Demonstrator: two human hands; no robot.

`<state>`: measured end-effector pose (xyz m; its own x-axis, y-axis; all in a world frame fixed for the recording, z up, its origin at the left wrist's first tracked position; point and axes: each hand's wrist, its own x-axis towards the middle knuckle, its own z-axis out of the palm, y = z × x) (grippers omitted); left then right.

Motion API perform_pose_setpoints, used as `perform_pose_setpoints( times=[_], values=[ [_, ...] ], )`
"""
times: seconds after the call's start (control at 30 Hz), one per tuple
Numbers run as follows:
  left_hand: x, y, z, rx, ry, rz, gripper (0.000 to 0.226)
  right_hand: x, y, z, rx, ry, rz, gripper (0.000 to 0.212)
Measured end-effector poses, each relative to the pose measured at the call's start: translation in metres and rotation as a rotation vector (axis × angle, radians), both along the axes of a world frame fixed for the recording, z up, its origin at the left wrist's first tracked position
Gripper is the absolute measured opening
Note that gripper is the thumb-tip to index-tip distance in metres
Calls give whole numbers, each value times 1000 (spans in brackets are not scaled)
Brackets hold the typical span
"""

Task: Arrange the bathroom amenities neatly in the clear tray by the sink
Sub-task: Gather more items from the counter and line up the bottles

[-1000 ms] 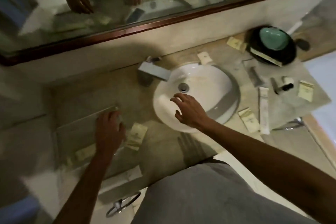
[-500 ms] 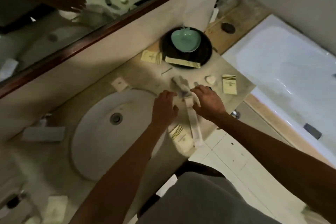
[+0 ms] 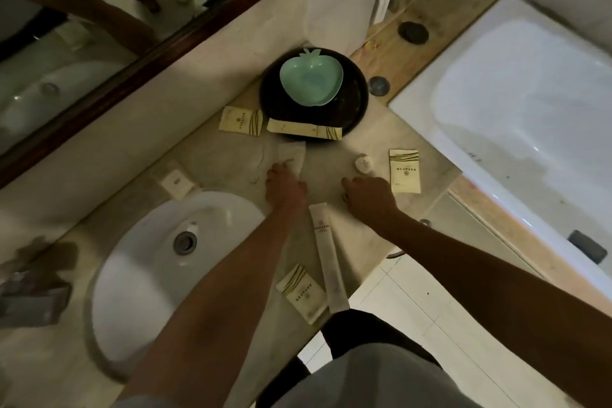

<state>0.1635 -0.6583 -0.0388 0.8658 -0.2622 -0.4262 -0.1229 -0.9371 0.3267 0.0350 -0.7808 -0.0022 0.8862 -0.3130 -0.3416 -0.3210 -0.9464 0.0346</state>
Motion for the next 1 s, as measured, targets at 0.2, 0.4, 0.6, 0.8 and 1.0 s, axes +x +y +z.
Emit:
perform_pose_setpoints(
  times=[0.2, 0.4, 0.6, 0.8, 1.0],
  values=[
    [-7, 24, -3, 278, -275, -383, 39, 6, -3, 8, -217, 103, 178, 19],
    [-2, 76, 11, 246, -356, -570, 31, -7, 21, 22, -321, 140, 370, 14],
    [6, 214, 46, 199, -368, -549, 45, 9, 125, 33, -226, -82, 553, 30],
    [-18, 419, 68, 146, -368, -390, 49, 28, 331, 62, -130, -170, 821, 18],
    [-66, 622, 79, 201, -311, -220, 58, 29, 526, 62, 9, -250, 974, 29]
  ],
)
